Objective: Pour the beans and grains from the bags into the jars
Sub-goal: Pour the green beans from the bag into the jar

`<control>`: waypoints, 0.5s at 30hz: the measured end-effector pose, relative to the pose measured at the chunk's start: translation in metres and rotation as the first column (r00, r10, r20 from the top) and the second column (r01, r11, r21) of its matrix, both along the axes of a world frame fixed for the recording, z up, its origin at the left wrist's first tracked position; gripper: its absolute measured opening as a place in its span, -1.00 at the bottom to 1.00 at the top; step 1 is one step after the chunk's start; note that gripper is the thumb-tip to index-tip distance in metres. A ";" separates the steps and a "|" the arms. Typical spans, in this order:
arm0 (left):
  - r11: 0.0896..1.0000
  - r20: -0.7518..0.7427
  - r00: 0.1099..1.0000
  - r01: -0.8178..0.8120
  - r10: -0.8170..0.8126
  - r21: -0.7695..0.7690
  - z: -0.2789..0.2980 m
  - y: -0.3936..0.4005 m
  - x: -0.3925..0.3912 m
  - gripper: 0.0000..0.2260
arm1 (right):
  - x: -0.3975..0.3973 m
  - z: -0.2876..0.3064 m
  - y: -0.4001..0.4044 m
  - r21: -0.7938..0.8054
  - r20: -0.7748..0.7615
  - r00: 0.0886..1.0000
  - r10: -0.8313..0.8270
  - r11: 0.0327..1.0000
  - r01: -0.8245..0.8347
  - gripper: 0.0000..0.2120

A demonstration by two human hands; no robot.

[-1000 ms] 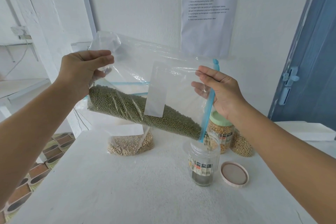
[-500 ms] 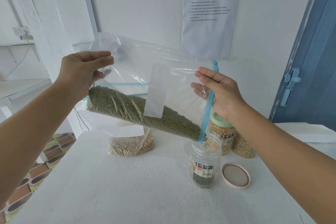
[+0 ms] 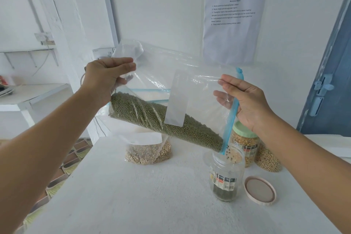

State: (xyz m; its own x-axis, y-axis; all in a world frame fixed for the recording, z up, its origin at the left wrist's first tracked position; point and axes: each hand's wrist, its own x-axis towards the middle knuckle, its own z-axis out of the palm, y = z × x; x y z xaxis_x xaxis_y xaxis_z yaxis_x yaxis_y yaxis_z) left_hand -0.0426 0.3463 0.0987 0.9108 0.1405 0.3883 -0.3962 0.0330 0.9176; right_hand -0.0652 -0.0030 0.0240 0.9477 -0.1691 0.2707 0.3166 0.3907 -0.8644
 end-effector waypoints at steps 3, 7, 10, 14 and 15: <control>1.000 -0.005 1.000 0.006 -0.006 -0.011 0.001 0.003 -0.001 -0.83 | 0.000 0.000 0.002 0.005 0.001 1.000 0.003 1.000 -0.003 -0.76; 0.999 -0.013 1.000 0.022 -0.022 -0.026 0.000 0.004 -0.002 -0.83 | -0.001 0.001 0.002 0.007 0.004 1.000 0.009 1.000 -0.009 -0.75; 0.997 -0.023 0.997 0.080 -0.080 -0.014 0.001 0.005 -0.006 -0.79 | -0.001 0.001 0.003 0.019 0.004 1.000 0.013 1.000 -0.013 -0.76; 0.983 -0.040 0.983 0.181 -0.180 0.016 0.002 0.008 -0.010 -0.63 | -0.001 0.002 0.002 0.036 -0.001 1.000 0.008 0.999 -0.008 -0.76; 0.980 -0.044 0.980 0.197 -0.196 0.019 0.002 0.008 -0.010 -0.60 | -0.001 0.002 0.002 0.036 -0.003 1.000 0.006 0.999 -0.006 -0.76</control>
